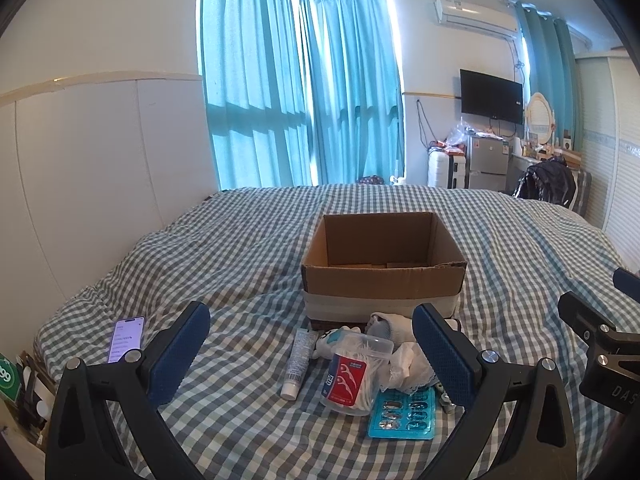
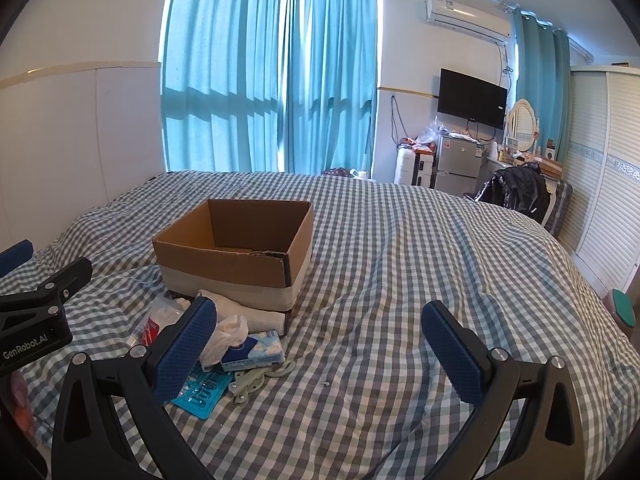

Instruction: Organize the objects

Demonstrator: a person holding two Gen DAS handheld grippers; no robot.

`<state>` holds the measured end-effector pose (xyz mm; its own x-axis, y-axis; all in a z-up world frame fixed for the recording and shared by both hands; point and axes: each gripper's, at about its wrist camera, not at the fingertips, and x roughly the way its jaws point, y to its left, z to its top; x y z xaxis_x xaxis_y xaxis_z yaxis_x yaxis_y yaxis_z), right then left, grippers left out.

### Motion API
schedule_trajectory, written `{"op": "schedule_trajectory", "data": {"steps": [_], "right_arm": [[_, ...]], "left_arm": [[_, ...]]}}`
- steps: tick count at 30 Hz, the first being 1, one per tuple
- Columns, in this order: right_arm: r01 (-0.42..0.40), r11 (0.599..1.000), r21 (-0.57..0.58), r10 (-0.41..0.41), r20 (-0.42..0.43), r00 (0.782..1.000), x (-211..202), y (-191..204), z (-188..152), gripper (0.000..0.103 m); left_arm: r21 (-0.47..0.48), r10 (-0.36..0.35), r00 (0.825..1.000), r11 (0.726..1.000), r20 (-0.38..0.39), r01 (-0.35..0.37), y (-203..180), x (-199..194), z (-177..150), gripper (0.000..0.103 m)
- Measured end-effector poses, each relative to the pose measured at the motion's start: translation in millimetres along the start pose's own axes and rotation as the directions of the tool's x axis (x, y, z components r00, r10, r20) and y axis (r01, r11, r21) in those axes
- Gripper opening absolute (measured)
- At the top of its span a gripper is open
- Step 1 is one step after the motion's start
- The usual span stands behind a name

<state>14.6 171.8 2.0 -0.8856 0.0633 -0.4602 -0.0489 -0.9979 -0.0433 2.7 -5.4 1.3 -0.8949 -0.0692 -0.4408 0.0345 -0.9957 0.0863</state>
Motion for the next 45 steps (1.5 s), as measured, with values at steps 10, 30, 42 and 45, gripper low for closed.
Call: {"op": "schedule_trajectory", "data": {"steps": [10,30,42,45], "right_arm": [[-0.008,1.000,-0.009,0.008,0.006,1.000,-0.7,1.5,0.8,0.103],[-0.096,0.993,-0.070,0.089,-0.091,0.992,47.0,18.1,-7.0,0.103],[-0.147,0.985,-0.087,0.121,-0.254,0.960,107.9,20.8,-35.2,0.103],[-0.162,0.983,-0.090,0.132,-0.274,0.953,118.4,22.1,-40.5,0.102]], "left_arm": [[0.003,0.009,1.000,1.000,-0.005,-0.008,-0.4,-0.1,-0.6,0.103],[0.000,0.013,0.989,1.000,-0.147,-0.013,5.3,46.9,-24.5,0.103],[0.061,0.024,0.946,0.998,-0.323,-0.004,-4.4,104.0,-63.3,0.103],[0.064,0.012,0.941,0.998,-0.339,0.011,-8.0,114.0,-69.5,0.103]]}}
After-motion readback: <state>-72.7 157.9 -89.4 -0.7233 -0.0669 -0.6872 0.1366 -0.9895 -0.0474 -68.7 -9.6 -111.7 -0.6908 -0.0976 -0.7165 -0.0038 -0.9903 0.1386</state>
